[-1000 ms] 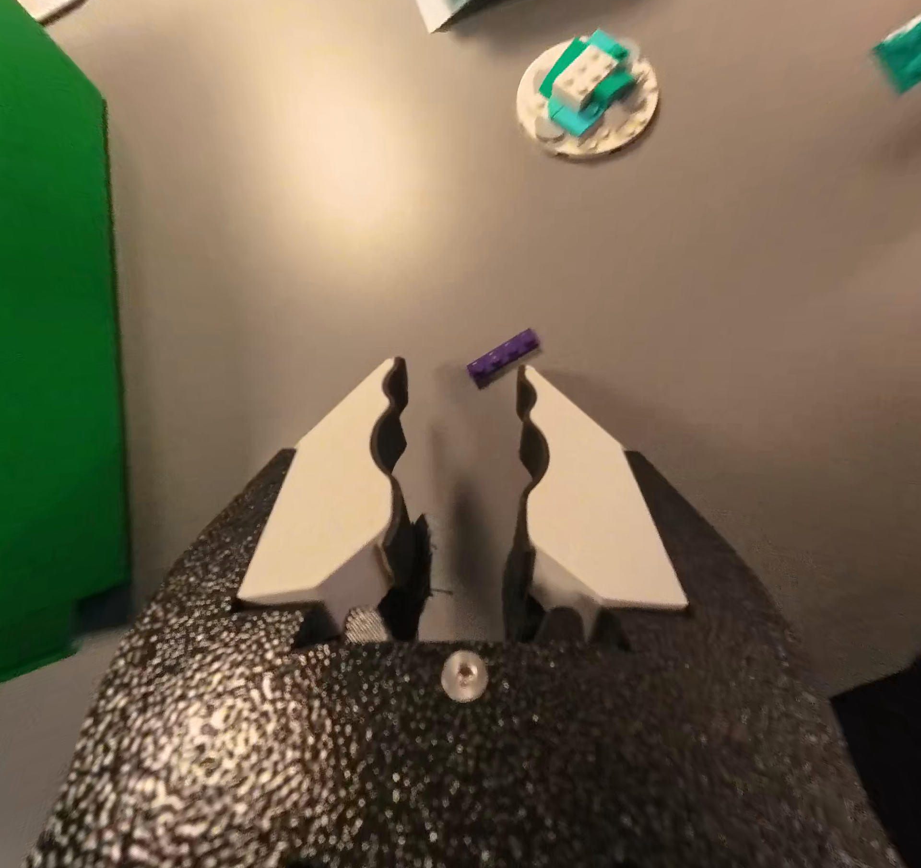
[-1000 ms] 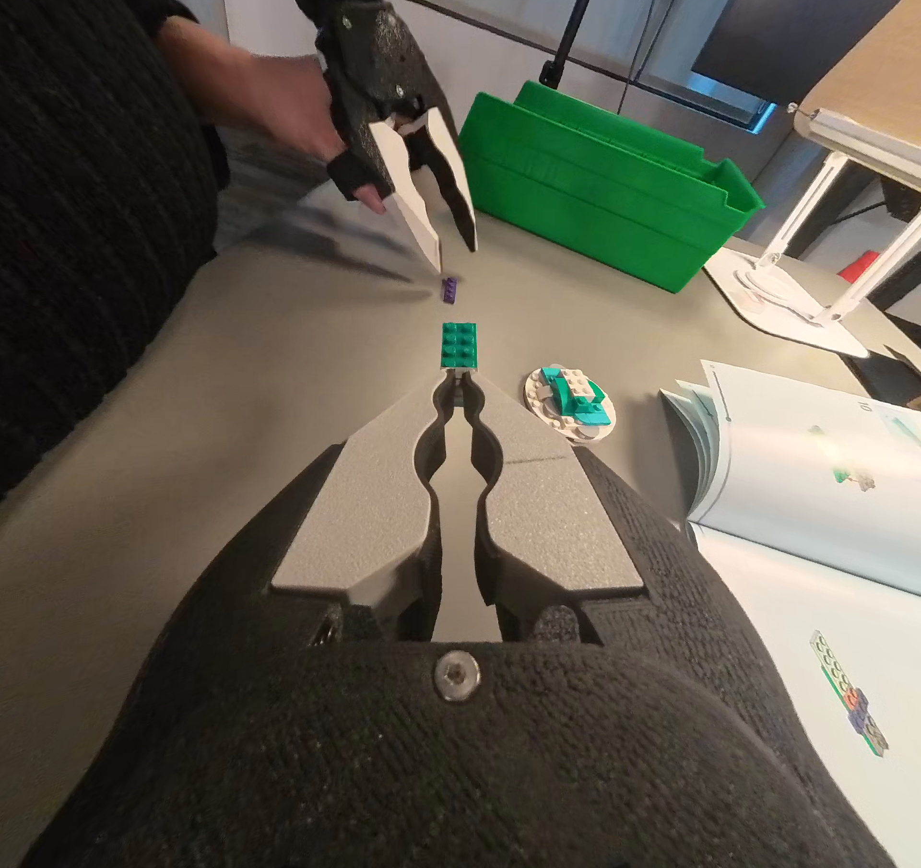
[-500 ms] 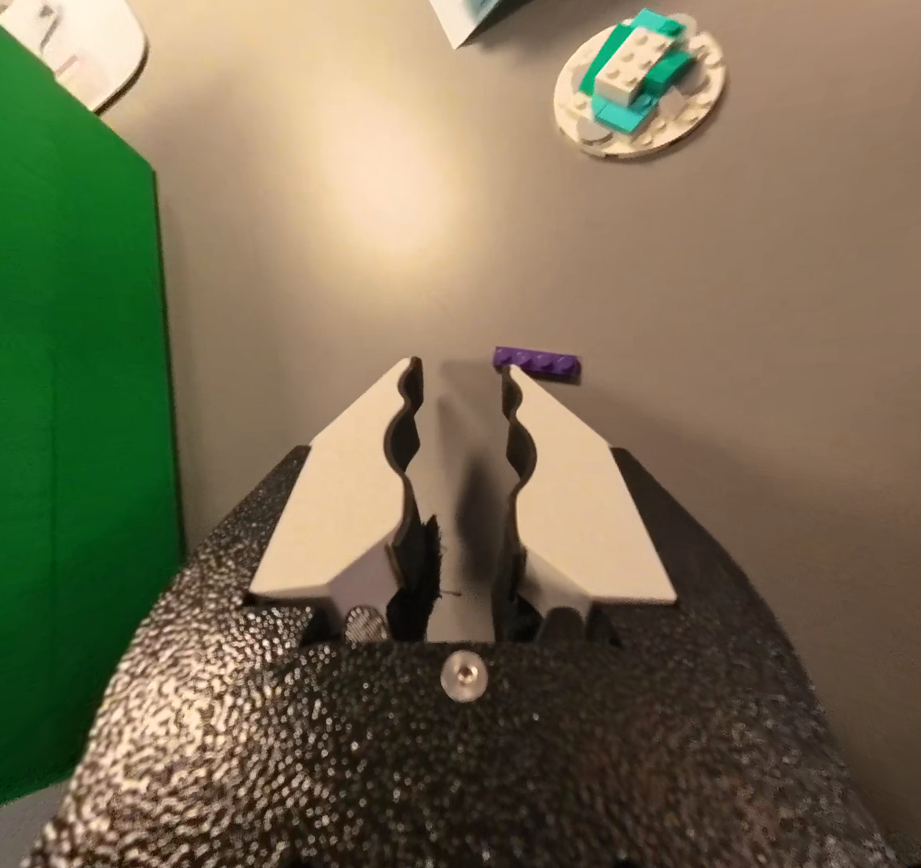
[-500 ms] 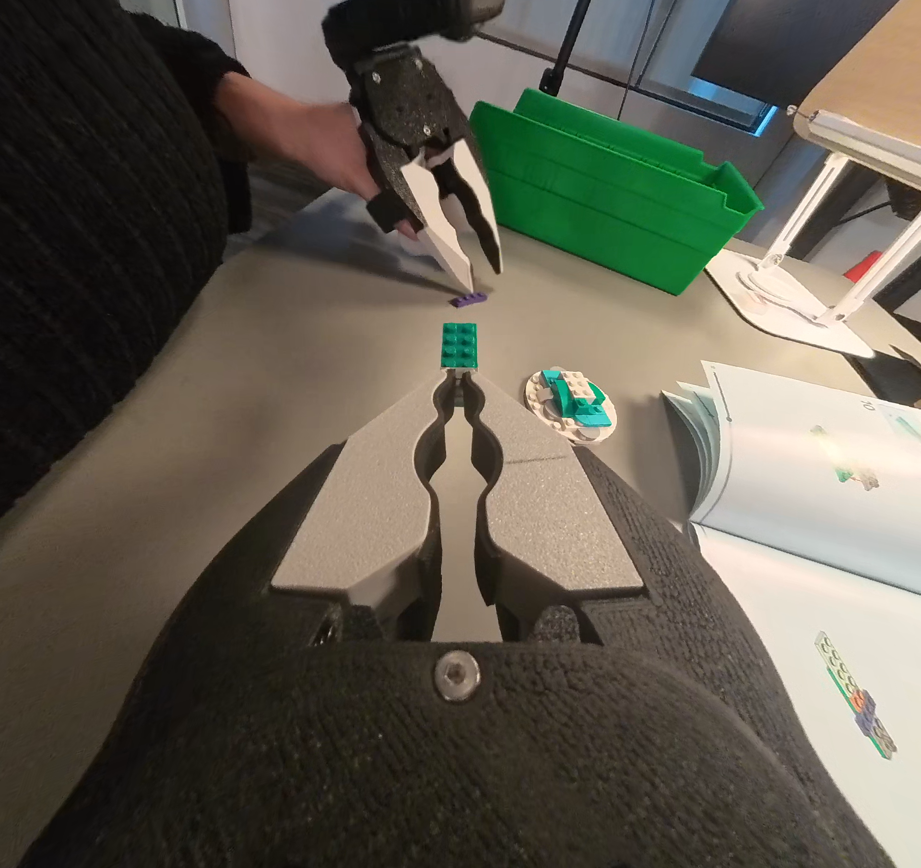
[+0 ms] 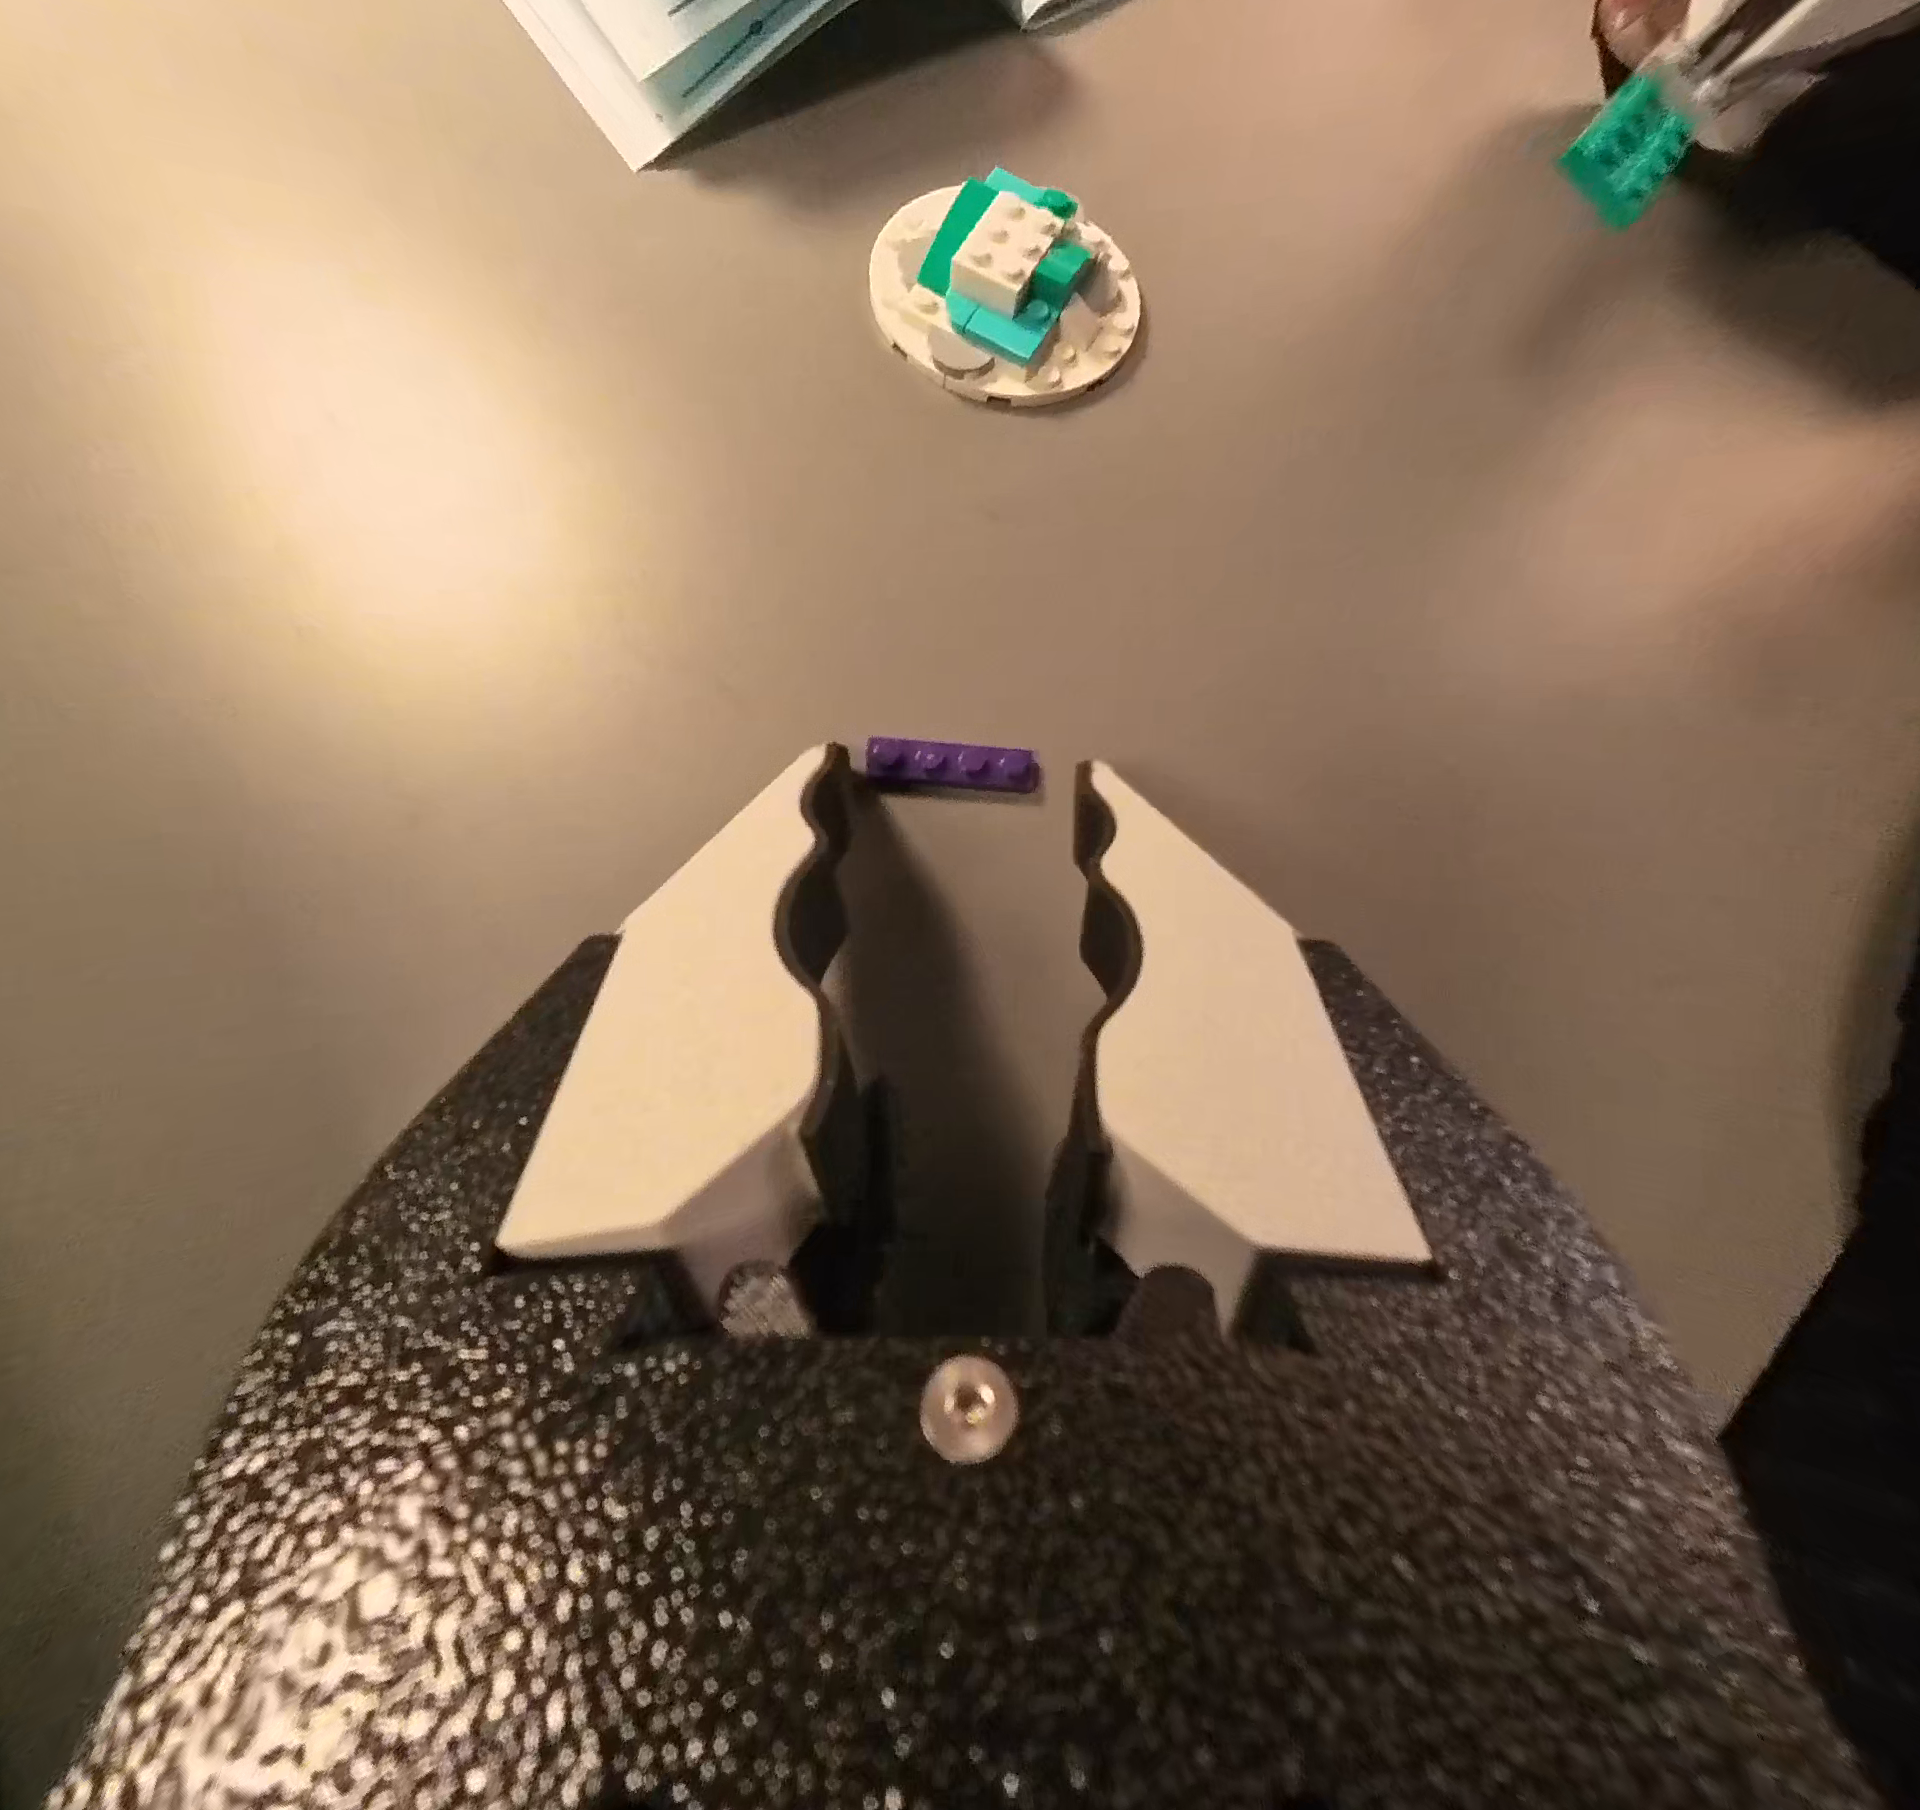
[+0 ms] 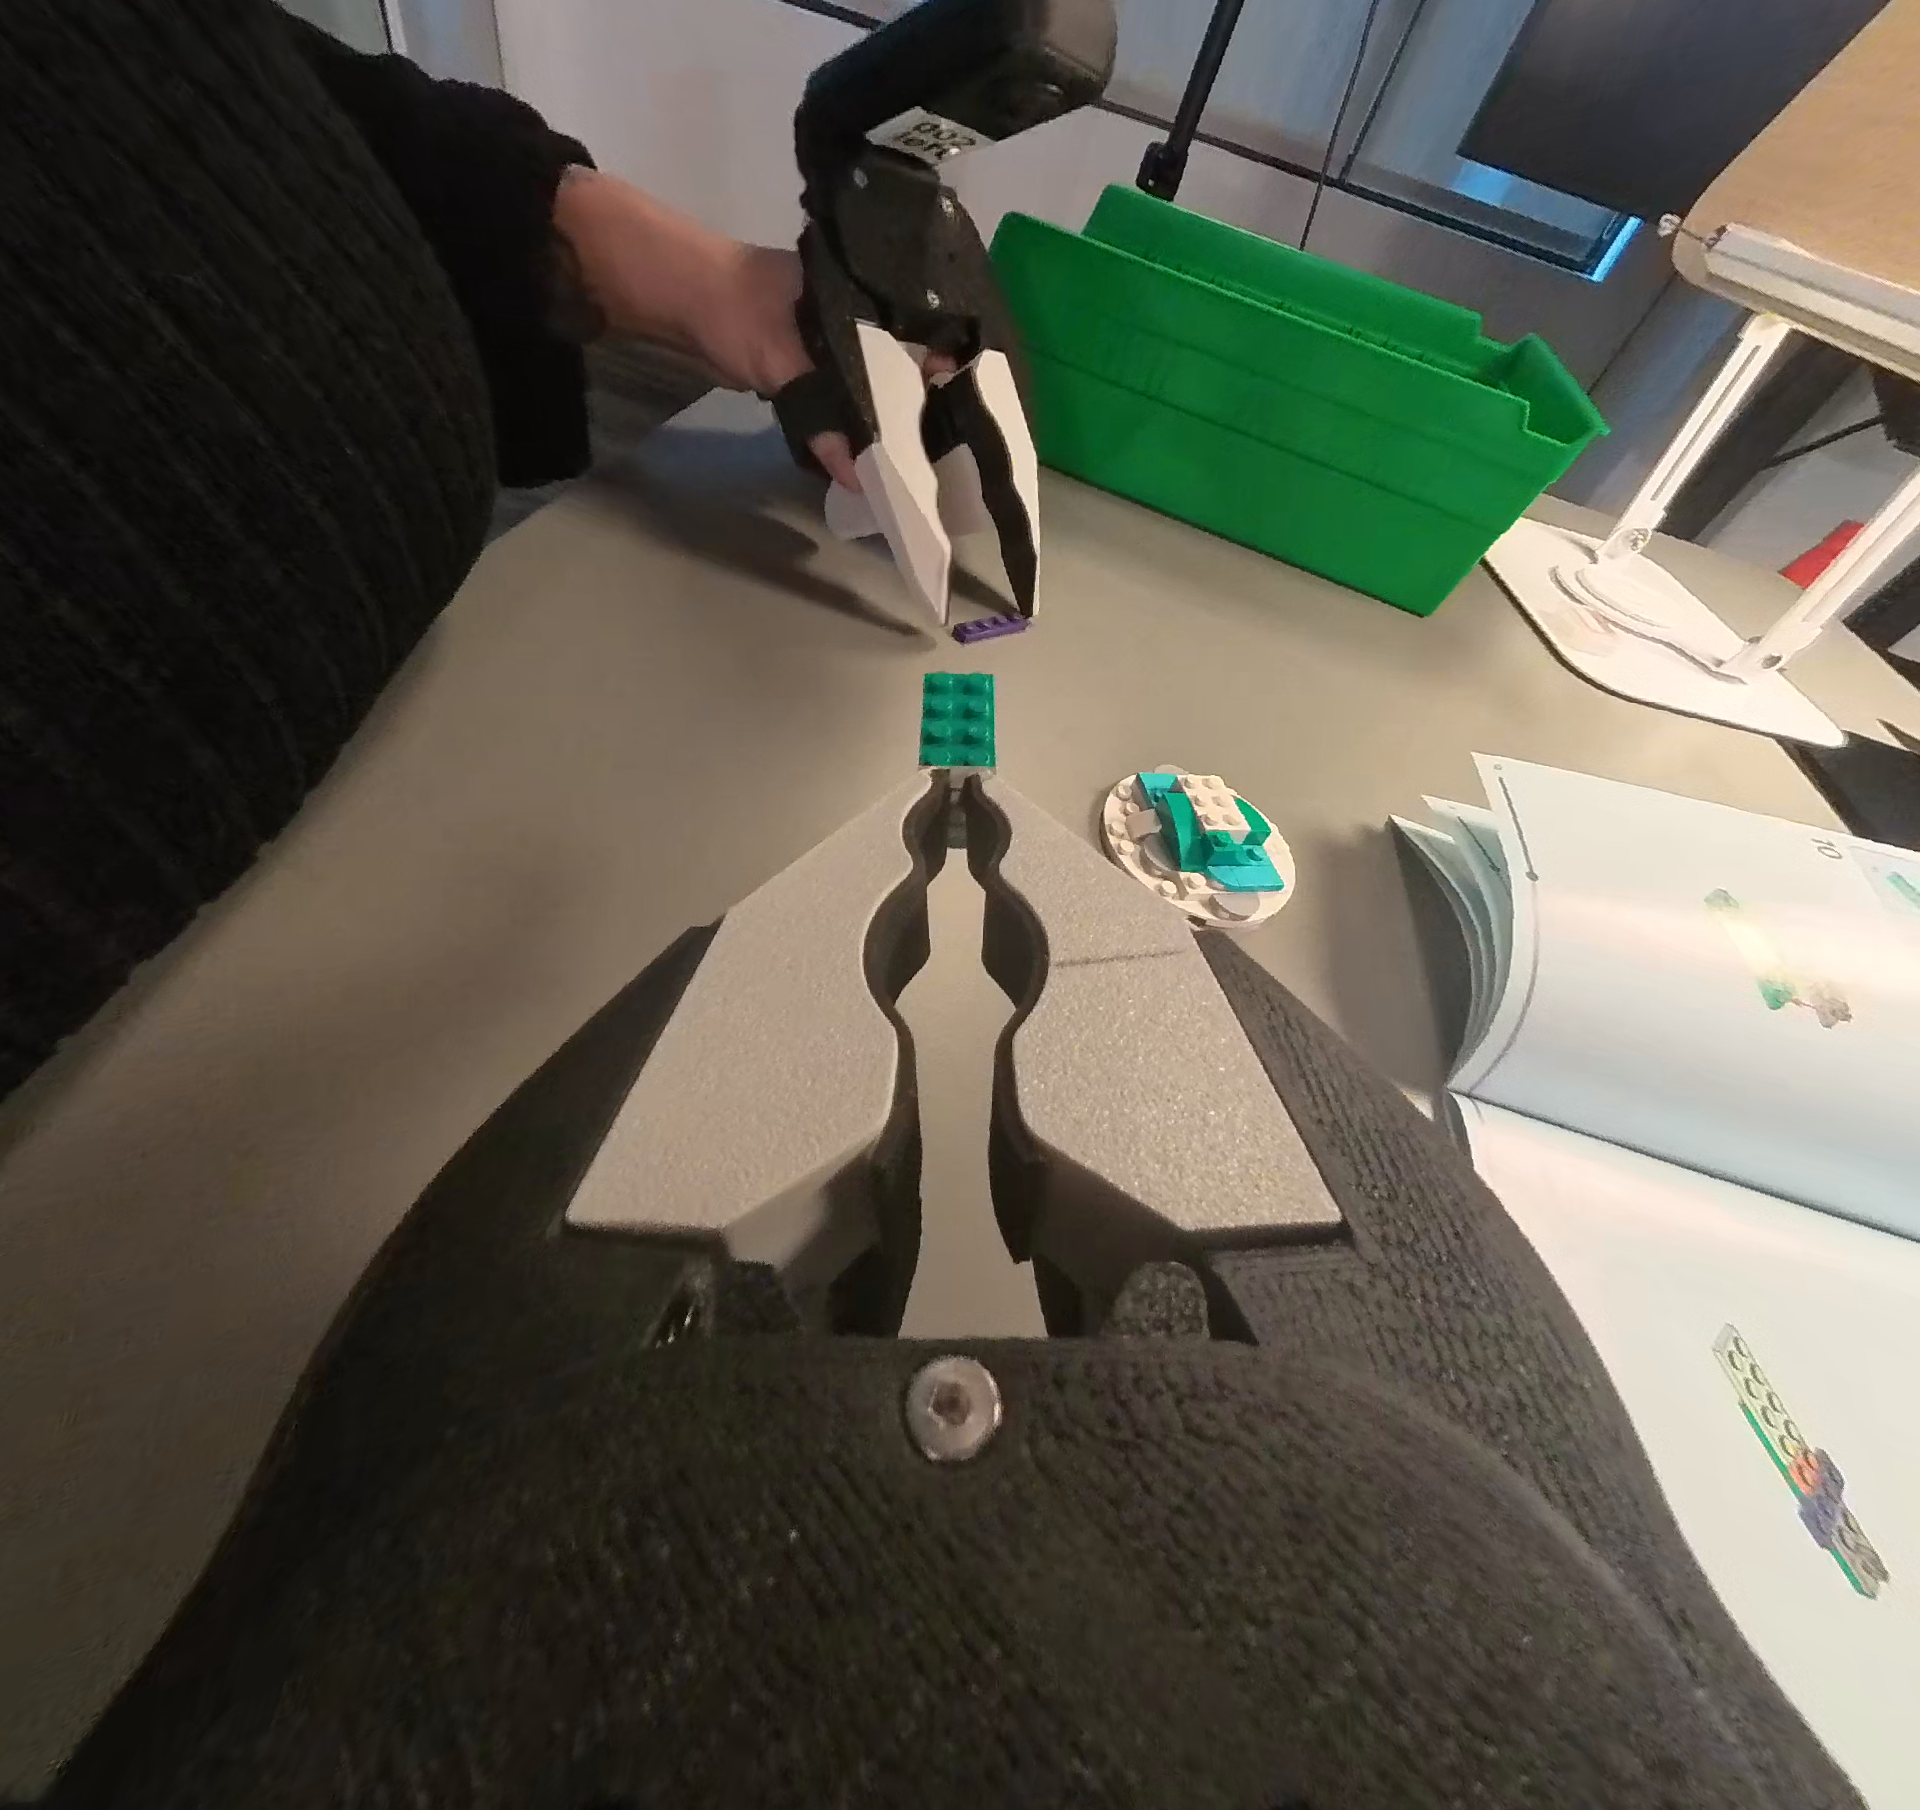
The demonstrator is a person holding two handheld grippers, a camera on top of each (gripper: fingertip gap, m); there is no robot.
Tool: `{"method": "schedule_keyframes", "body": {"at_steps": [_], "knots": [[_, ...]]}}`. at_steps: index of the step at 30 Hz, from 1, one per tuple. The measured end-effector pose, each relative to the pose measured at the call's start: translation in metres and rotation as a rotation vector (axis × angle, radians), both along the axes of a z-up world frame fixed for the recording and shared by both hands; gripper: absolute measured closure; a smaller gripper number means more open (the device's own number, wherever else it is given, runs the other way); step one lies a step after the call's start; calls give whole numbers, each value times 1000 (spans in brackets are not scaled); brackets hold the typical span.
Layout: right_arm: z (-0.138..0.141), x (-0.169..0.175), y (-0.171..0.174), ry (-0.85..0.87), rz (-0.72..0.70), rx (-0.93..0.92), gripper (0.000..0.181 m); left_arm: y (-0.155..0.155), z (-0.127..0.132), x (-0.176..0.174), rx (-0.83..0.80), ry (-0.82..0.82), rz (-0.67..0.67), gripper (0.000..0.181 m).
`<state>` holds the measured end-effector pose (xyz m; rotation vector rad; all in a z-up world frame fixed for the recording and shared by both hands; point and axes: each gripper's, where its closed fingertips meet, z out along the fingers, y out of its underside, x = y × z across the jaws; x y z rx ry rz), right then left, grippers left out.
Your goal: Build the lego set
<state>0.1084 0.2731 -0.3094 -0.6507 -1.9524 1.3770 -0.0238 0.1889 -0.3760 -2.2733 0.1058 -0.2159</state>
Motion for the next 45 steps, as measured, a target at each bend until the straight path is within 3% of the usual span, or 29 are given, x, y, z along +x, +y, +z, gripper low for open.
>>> {"method": "schedule_keyframes", "body": {"at_steps": [12, 16, 17, 21, 25, 35, 38, 41, 45], "knots": [[-2, 0, -1, -14, 11, 4, 180, 1, 0, -2, -1, 0, -10, 150], [-4, 1, -3, -26, 19, 13, 181, 2, 1, 7, -13, -7, -70, 154], [-4, 1, -3, -29, 22, 17, 181, 3, 7, 15, 7, -14, -111, 181], [-5, 1, -4, -39, 30, 18, 180, 26, 43, 46, 133, 7, -202, 181], [-3, 0, 0, -37, 14, -2, 180, 31, 37, 45, 31, 40, -214, 181], [16, -11, 36, 123, -183, -30, 181, 36, 36, 74, 43, 37, -292, 177], [20, -13, 56, 134, -248, -1, 181, 43, 51, 104, 126, -14, -385, 174], [36, -4, 91, 175, -395, 11, 181, 50, 75, 166, 246, -183, -580, 169], [26, 29, 135, 180, -625, 93, 181, 52, 62, 248, 176, -245, -871, 156]]}}
